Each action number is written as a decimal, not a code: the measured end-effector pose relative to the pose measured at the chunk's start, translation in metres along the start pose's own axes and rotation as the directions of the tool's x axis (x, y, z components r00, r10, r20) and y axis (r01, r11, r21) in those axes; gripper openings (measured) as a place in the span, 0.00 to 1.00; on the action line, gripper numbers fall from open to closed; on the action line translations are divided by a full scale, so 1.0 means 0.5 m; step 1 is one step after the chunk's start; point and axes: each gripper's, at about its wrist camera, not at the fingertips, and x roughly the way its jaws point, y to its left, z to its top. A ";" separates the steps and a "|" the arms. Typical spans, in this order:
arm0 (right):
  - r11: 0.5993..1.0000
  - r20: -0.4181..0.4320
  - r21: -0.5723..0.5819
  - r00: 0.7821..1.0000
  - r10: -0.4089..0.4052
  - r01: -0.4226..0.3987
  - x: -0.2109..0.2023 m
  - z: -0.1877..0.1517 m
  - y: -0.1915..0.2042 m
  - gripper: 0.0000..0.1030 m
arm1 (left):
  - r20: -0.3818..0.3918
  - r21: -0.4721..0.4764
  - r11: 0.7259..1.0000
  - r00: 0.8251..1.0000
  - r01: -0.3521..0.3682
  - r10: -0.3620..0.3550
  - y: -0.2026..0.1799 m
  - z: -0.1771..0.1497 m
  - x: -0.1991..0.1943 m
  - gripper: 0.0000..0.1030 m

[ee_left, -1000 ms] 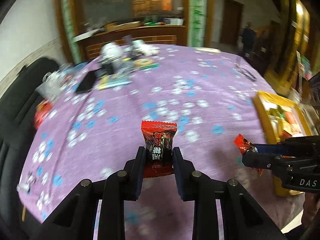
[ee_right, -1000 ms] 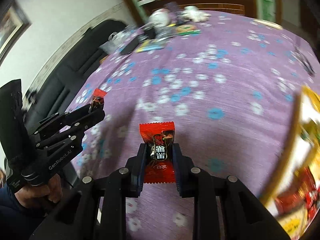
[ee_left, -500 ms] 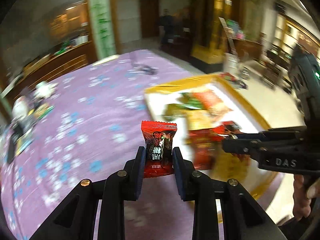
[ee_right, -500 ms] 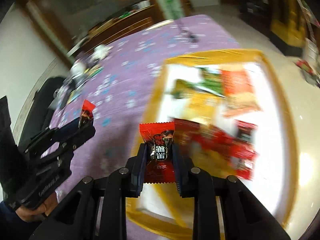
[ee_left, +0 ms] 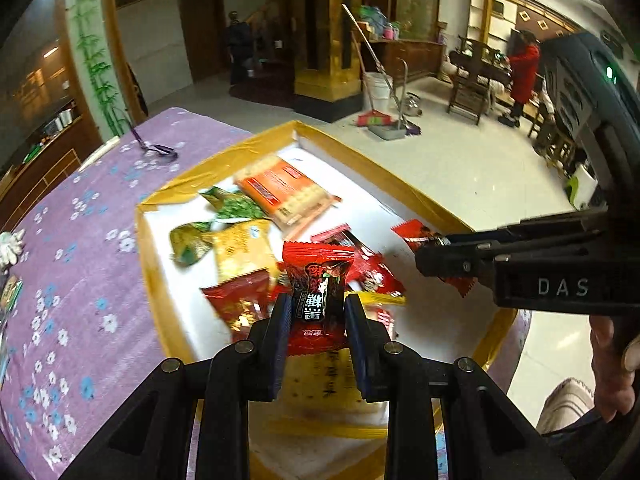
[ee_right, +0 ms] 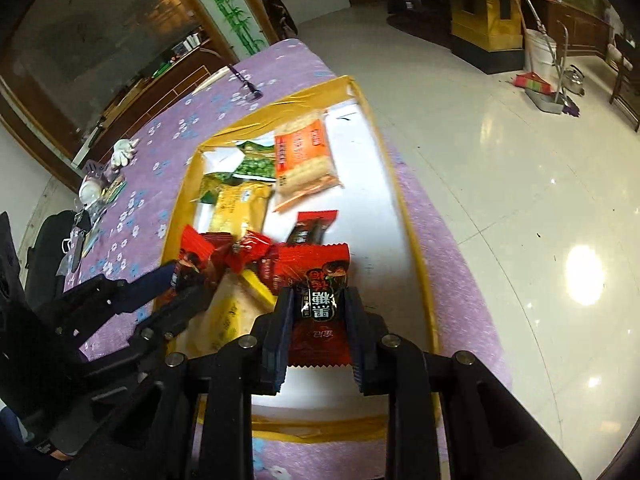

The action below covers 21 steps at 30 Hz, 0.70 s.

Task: Organize snacks
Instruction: 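Lower the candies into the tray and open both grippers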

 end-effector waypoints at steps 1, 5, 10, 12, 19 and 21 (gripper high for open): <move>1.000 -0.002 -0.001 1.000 -0.003 0.003 0.001 -0.001 0.000 0.23 | -0.008 0.006 1.000 1.000 0.004 -0.004 -0.005 -0.002 0.004 0.27; 1.000 -0.021 -0.009 1.000 -0.014 0.013 0.010 -0.002 0.009 0.23 | -0.028 0.017 1.000 1.000 0.011 -0.010 -0.005 -0.008 0.018 0.27; 1.000 -0.044 -0.009 0.999 -0.021 0.020 0.024 -0.003 0.013 0.23 | -0.045 0.023 1.000 0.999 0.012 -0.011 0.000 -0.018 0.028 0.27; 1.000 -0.051 -0.009 0.998 -0.023 0.022 0.030 -0.004 0.016 0.23 | -0.052 0.021 1.000 0.999 0.015 -0.014 0.003 -0.021 0.032 0.27; 1.000 -0.083 0.001 0.996 -0.027 0.027 0.049 -0.007 0.011 0.23 | -0.046 0.023 0.999 0.999 0.028 -0.027 0.009 -0.025 0.035 0.27; 1.000 -0.083 -0.002 0.996 -0.027 0.026 0.051 -0.006 0.012 0.23 | -0.045 0.023 0.999 0.999 0.030 -0.029 0.011 -0.025 0.036 0.28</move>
